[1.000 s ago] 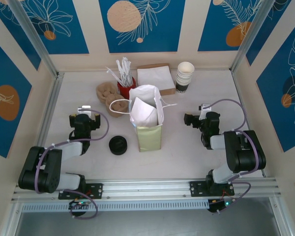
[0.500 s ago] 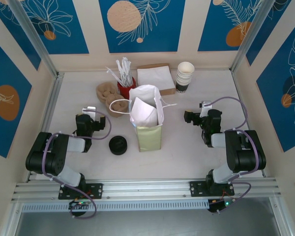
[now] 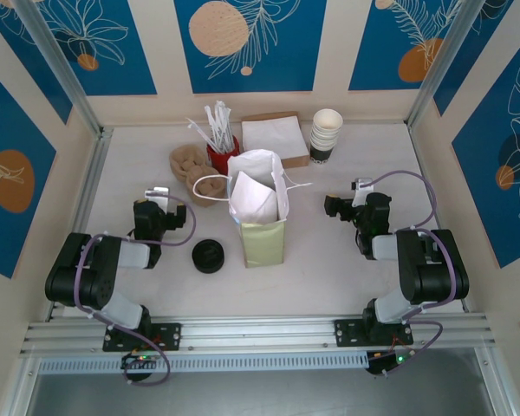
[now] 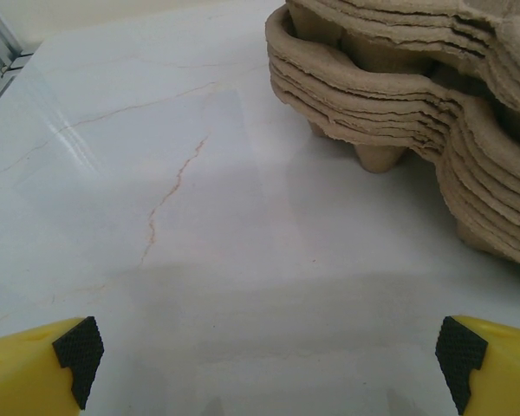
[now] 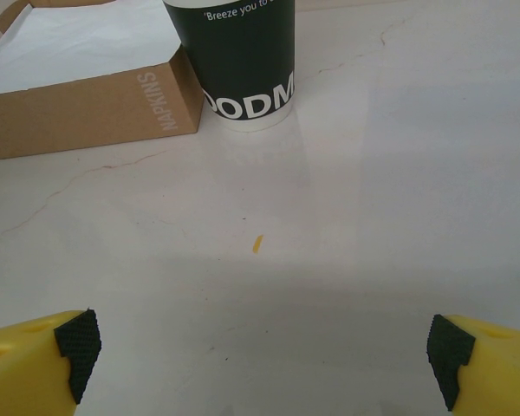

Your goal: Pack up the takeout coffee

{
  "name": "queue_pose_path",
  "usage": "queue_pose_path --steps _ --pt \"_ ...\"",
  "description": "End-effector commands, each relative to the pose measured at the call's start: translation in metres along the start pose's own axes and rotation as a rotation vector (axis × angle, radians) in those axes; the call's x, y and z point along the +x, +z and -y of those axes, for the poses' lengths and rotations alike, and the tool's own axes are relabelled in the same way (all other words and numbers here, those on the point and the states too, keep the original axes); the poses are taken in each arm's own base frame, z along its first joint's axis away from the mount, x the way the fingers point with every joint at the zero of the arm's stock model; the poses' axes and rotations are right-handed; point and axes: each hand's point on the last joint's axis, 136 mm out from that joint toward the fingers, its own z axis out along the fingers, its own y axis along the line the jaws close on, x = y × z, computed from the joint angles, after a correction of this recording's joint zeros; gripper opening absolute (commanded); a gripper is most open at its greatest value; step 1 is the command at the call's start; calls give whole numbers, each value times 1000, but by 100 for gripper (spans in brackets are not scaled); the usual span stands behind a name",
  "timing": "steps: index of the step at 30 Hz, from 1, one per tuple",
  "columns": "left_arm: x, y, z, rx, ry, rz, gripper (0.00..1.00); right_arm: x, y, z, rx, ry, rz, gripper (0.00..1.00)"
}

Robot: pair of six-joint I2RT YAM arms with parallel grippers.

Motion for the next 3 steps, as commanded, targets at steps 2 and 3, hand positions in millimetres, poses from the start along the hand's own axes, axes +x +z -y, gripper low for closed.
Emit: queue_pose_path --steps 2,3 --pt "-19 2 -5 5 -33 61 100 -15 2 -1 -12 -19 38 99" --pt "-19 2 -5 5 -33 59 100 -15 2 -2 -13 -20 39 99"
